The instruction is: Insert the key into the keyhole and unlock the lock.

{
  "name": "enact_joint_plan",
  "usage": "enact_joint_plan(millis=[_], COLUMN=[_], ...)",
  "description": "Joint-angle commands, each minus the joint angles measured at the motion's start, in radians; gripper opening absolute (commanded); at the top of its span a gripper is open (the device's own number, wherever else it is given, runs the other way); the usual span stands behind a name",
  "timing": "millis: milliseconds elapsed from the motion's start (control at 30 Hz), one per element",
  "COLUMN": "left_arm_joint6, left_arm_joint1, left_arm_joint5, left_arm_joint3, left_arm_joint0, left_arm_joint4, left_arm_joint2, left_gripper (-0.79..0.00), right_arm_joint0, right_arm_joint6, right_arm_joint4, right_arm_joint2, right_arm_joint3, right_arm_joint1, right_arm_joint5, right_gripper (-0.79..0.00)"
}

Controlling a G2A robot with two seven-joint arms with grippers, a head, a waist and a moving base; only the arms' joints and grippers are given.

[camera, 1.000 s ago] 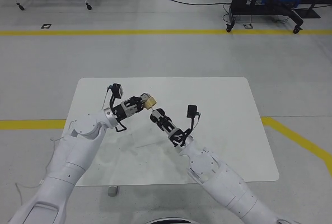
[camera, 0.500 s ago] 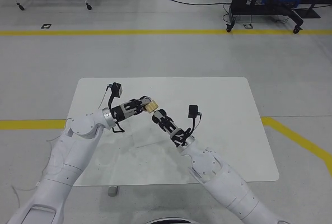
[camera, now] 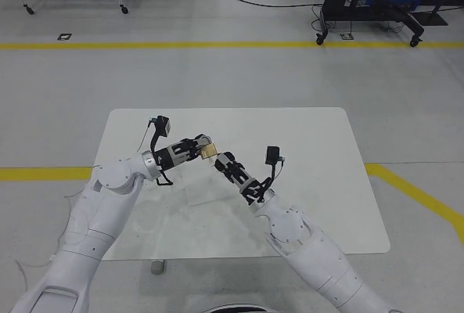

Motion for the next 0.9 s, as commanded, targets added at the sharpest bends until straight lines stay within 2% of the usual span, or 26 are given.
enact_joint_plan(millis=[0, 300, 333, 400, 433, 533, 633, 700, 867], left_arm_joint6=[0.002, 0.028, 0.034, 0.039, 0.041, 0.023, -0.097, -0.156, -0.229], left_arm_joint1=[0.000, -0.003, -0.004, -0.005, -0.006, -0.011, -0.019, -0.026, -0.041], left_arm_joint5=[-0.001, 0.015, 0.024, 0.042, 0.053, 0.116, 0.264, 0.321, 0.398], left_arm_joint3=[0.000, 0.005, 0.007, 0.011, 0.014, 0.034, 0.090, 0.135, 0.226], left_arm_joint0=[0.001, 0.003, 0.004, 0.004, 0.004, 0.001, -0.021, -0.045, -0.094], left_arm_joint4=[-0.001, -0.009, -0.015, -0.026, -0.035, -0.107, -0.239, -0.303, -0.391], left_arm_joint2=[-0.001, -0.005, -0.006, -0.006, -0.006, -0.007, 0.009, 0.019, 0.043], left_gripper=[-0.785, -0.785, -0.785, -0.785, -0.785, -0.785, -0.785, -0.785, -0.785], right_arm_joint0=[-0.003, -0.022, -0.023, -0.028, -0.030, -0.043, -0.056, -0.063, -0.083], right_arm_joint6=[0.005, 0.056, 0.059, 0.062, 0.063, 0.056, 0.058, 0.071, 0.118], right_arm_joint4=[0.008, 0.050, 0.049, 0.048, 0.044, 0.021, 0.003, -0.010, -0.063], right_arm_joint2=[0.003, 0.014, 0.015, 0.017, 0.018, 0.025, 0.036, 0.043, 0.050], right_arm_joint3=[-0.001, -0.011, -0.013, -0.017, -0.019, -0.037, -0.056, -0.060, -0.072], right_arm_joint1=[-0.001, -0.004, -0.004, -0.005, -0.005, -0.004, -0.001, 0.001, 0.007], right_arm_joint5=[-0.003, -0.008, -0.007, -0.007, -0.007, -0.025, -0.105, -0.162, -0.279], right_gripper=[-0.683, -0.656, -0.674, -0.785, -0.785, -0.785, -0.785, -0.785, -0.785])
